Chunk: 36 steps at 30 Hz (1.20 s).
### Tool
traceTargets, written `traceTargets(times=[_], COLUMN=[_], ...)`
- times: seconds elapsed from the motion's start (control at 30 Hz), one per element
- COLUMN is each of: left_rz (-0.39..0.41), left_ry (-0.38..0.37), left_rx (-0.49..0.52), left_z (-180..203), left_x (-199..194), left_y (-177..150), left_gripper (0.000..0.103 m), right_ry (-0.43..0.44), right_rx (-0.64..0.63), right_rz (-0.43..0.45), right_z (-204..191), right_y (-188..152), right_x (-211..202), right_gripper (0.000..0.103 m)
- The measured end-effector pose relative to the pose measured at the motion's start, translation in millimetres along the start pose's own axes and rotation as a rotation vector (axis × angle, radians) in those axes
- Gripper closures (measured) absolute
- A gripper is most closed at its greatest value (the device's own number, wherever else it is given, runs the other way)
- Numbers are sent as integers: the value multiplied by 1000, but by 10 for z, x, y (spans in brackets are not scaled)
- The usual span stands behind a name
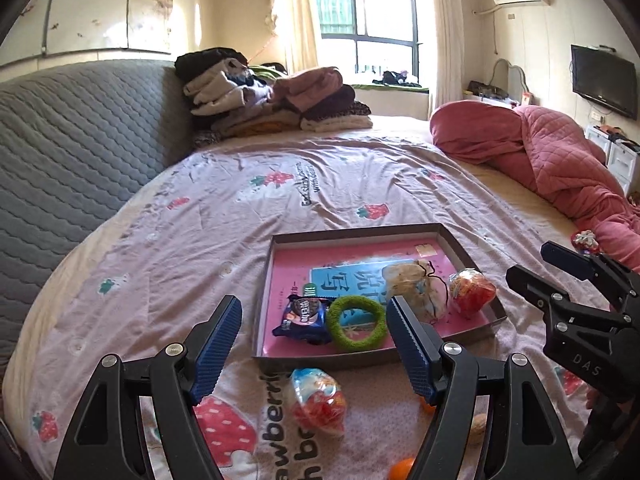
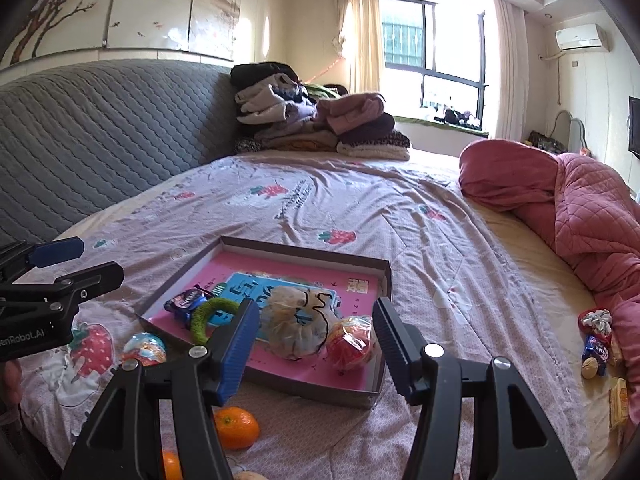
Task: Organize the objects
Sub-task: 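Open both grippers and withdraw them from the tray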
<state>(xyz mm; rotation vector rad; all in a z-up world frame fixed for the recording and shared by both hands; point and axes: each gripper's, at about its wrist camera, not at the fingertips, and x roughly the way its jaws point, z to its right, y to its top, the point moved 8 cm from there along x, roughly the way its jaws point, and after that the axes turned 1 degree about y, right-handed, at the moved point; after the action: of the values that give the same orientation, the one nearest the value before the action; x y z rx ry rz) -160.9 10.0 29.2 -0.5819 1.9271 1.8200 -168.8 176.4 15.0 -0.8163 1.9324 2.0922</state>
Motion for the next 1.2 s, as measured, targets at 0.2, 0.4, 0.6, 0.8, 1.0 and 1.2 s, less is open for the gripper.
traceTargets(times=[0.2,0.4,0.6,0.8,1.0,1.2], left_rz=[24,16,4,-12,-29,-46], left_ry=[20,31,32,16,-2,0], left_rx=[-2,4,-16,3,24,27], left_z=[-76,-131,-132,-4,118,111], left_x=[-159,-228,-248,-278,-328,-336], left_y=[-112,-308,-488,-637,-837,-927], left_gripper=[27,27,27,27,27,27], right_ry=[1,18,23,36,38,43], right_rx=[5,-14,-18,-15,-26,-33], right_rz=[35,34,30,25,3,-8], right_z=[-77,-179,-227,-228,-251,-297], right_y=[-10,-104,-208,-289,-414,-517], right_x=[-123,-207,-297,-373,-410,-457], right_gripper=[44,44,44,44,44,44])
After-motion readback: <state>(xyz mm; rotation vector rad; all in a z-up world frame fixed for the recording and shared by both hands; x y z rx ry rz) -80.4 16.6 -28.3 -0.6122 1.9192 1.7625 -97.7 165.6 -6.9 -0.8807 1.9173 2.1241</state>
